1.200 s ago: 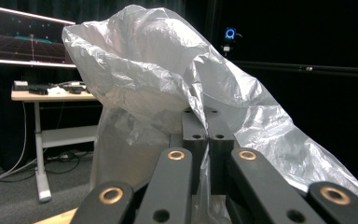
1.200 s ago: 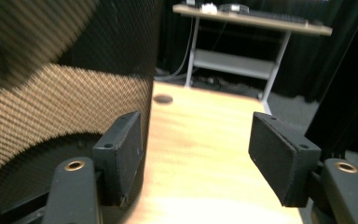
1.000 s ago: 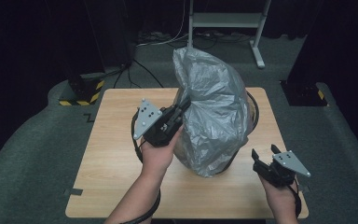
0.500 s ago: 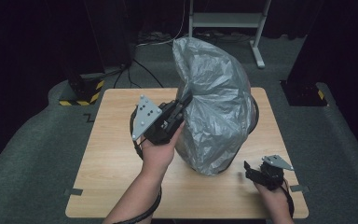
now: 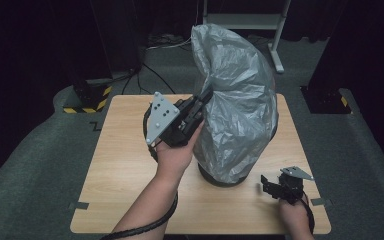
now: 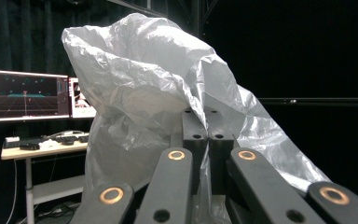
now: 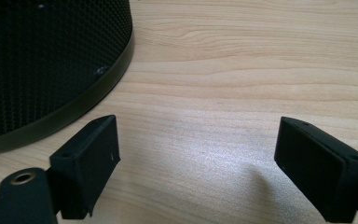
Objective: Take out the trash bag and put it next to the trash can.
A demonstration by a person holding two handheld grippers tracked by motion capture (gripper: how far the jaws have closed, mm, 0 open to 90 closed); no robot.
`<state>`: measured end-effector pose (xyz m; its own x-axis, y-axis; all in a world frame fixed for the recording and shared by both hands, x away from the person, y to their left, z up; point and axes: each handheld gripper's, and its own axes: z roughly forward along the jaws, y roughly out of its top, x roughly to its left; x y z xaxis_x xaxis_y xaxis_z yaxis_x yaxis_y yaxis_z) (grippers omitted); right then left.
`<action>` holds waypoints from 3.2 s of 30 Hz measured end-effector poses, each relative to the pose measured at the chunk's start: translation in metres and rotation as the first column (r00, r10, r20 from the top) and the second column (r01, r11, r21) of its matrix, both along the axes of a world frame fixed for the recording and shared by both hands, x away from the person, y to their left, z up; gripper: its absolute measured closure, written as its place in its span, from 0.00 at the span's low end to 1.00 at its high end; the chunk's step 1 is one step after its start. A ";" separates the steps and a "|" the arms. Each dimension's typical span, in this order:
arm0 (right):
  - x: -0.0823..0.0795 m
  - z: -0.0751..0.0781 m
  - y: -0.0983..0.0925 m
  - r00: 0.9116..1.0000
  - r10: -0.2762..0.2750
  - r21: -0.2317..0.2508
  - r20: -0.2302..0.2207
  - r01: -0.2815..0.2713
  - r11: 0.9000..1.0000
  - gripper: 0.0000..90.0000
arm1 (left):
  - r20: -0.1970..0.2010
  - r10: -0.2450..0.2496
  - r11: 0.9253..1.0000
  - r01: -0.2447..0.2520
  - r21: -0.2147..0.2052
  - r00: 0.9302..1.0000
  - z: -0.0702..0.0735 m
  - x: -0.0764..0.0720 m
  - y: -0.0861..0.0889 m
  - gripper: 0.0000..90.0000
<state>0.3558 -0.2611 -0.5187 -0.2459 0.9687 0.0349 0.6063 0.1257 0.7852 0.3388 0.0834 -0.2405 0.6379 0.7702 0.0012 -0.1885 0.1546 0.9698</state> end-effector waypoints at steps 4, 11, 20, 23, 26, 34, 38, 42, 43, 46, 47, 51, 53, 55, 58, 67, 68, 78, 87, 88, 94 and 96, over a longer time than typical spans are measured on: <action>0.001 -0.003 0.000 1.000 -0.011 -0.006 -0.018 0.011 1.000 0.16 | 0.018 -0.001 1.000 0.001 -0.010 1.000 0.003 0.000 -0.001 0.99; 0.003 -0.005 0.002 0.999 -0.008 0.001 -0.053 0.008 1.000 0.16 | 0.039 0.004 1.000 -0.003 -0.024 0.999 0.010 -0.001 0.002 0.99; 0.005 -0.006 0.007 0.998 -0.009 -0.065 -0.062 0.005 0.998 0.17 | 0.074 0.013 0.999 -0.010 -0.040 0.997 0.025 -0.005 0.011 0.99; 0.004 -0.006 0.008 0.998 -0.007 -0.065 -0.064 0.003 0.998 0.17 | 0.086 0.025 0.999 -0.021 -0.046 0.996 0.029 -0.006 0.015 0.99; 0.004 -0.006 0.008 0.998 -0.007 -0.062 -0.065 0.002 0.998 0.17 | 0.097 0.053 0.997 -0.047 -0.055 0.994 0.034 -0.008 0.026 0.99; 0.004 -0.006 0.008 0.998 -0.003 -0.068 -0.063 -0.002 0.998 0.17 | 0.092 0.068 0.995 -0.061 -0.085 0.993 0.037 -0.010 0.040 0.99; 0.004 -0.006 0.009 0.998 -0.002 -0.068 -0.063 -0.003 0.998 0.16 | 0.110 0.081 0.993 -0.070 -0.100 0.991 0.043 -0.013 0.048 0.99; 0.005 -0.006 0.009 0.998 0.002 -0.065 -0.064 -0.007 0.998 0.16 | 0.114 0.092 0.990 -0.078 -0.120 0.989 0.047 -0.015 0.055 0.99; 0.004 -0.006 0.009 0.998 0.000 -0.060 -0.069 -0.004 0.998 0.16 | 0.115 0.093 0.989 -0.078 -0.127 0.989 0.047 -0.016 0.056 0.99; 0.005 -0.006 0.009 0.998 0.004 -0.061 -0.066 -0.008 0.998 0.16 | 0.120 0.100 0.988 -0.084 -0.133 0.988 0.048 -0.017 0.059 0.99; 0.005 -0.006 0.009 0.998 0.009 -0.065 -0.063 -0.013 0.998 0.16 | 0.118 0.100 0.987 -0.084 -0.134 0.988 0.048 -0.017 0.059 0.99; 0.006 -0.006 0.009 0.998 0.009 -0.065 -0.061 -0.013 0.998 0.16 | 0.119 0.107 0.986 -0.090 -0.140 0.987 0.048 -0.018 0.064 0.99; 0.006 -0.006 0.009 0.998 0.008 -0.064 -0.062 -0.012 0.998 0.16 | 0.121 0.116 0.985 -0.098 -0.143 0.986 0.048 -0.019 0.068 0.99; 0.006 -0.006 0.009 0.998 0.008 -0.067 -0.063 -0.012 0.998 0.16 | 0.120 0.119 0.984 -0.101 -0.146 0.986 0.048 -0.021 0.070 0.99; 0.006 -0.006 0.009 0.998 0.009 -0.068 -0.063 -0.014 0.998 0.16 | 0.121 0.127 0.983 -0.109 -0.147 0.985 0.048 -0.022 0.075 0.99; 0.006 -0.006 0.009 0.998 0.012 -0.069 -0.065 -0.016 0.997 0.16 | 0.122 0.146 0.980 -0.127 -0.151 0.982 0.051 -0.026 0.087 0.99; 0.006 -0.006 0.009 0.998 0.012 -0.069 -0.065 -0.016 0.997 0.16 | 0.123 0.153 0.979 -0.133 -0.154 0.981 0.051 -0.026 0.088 0.99; 0.007 -0.006 0.010 0.997 0.015 -0.061 -0.069 -0.019 0.998 0.16 | 0.117 0.182 0.971 -0.160 -0.175 0.976 0.053 -0.028 0.106 0.99; 0.007 -0.006 0.011 0.997 0.010 -0.060 -0.070 -0.014 0.998 0.16 | 0.097 0.208 0.970 -0.192 -0.147 0.973 0.042 -0.024 0.110 0.99; 0.007 -0.006 0.011 0.998 0.010 -0.060 -0.070 -0.015 0.998 0.16 | 0.091 0.211 0.970 -0.197 -0.142 0.973 0.040 -0.023 0.112 0.99; 0.007 -0.006 0.010 0.998 0.013 -0.062 -0.069 -0.017 0.998 0.16 | 0.040 0.236 0.966 -0.230 -0.117 0.971 0.022 -0.016 0.124 0.99; 0.007 -0.006 0.010 0.998 0.013 -0.063 -0.068 -0.017 0.998 0.16 | 0.026 0.245 0.965 -0.240 -0.108 0.969 0.017 -0.014 0.128 0.99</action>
<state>0.3626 -0.2508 -0.5248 -0.2596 0.9657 -0.0096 0.6554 0.1835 0.7327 0.3249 0.2117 -0.2240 0.4330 0.8991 -0.0648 -0.2702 0.1981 0.9422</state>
